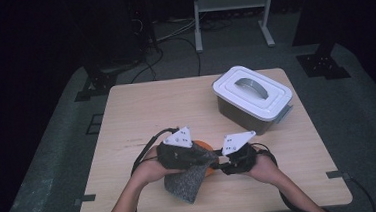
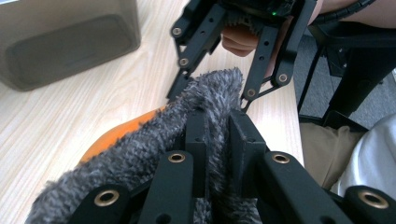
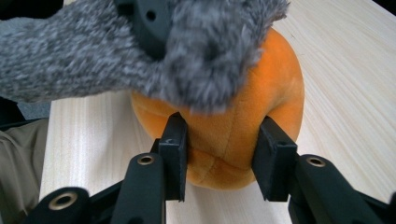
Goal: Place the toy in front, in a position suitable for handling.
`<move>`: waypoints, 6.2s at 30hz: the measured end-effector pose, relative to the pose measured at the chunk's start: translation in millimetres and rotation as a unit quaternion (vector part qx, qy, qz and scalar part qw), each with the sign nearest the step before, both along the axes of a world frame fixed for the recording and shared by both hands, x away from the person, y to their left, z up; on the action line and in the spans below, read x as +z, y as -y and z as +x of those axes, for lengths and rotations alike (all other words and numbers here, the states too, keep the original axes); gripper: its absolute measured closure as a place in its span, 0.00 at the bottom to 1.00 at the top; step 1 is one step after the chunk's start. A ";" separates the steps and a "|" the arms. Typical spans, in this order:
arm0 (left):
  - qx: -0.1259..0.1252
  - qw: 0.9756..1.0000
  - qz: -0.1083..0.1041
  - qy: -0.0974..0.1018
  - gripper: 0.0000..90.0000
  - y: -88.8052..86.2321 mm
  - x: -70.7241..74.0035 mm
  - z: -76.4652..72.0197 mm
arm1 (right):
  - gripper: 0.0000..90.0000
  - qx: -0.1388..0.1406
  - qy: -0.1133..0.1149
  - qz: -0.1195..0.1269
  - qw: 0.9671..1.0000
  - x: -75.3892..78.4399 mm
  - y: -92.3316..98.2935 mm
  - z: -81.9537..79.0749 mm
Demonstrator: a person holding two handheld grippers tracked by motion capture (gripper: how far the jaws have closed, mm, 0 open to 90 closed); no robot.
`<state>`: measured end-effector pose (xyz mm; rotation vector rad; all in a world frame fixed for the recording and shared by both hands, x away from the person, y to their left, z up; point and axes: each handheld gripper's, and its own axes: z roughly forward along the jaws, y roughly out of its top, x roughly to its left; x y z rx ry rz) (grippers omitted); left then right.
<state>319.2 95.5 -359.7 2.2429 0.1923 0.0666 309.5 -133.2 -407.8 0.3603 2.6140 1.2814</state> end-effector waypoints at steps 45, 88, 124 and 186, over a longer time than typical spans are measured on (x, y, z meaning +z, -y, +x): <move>-0.001 1.000 -0.001 -0.016 0.88 -0.3 1.6 7.1 | 0.65 0.047 0.011 -0.008 0.999 -5.2 -2.8 -11.2; 0.015 0.998 -0.010 -0.062 0.88 -18.0 -33.6 11.1 | 0.57 0.027 -0.028 -0.001 0.999 -17.1 30.2 -1.5; 0.028 0.996 -0.032 -0.078 0.88 -32.8 -43.8 10.0 | 0.59 0.004 -0.048 0.012 0.999 -21.6 47.6 2.7; 0.007 0.996 -0.048 -0.069 0.88 -10.4 -30.7 13.1 | 0.60 0.070 0.003 -0.022 0.997 -16.3 21.8 -22.5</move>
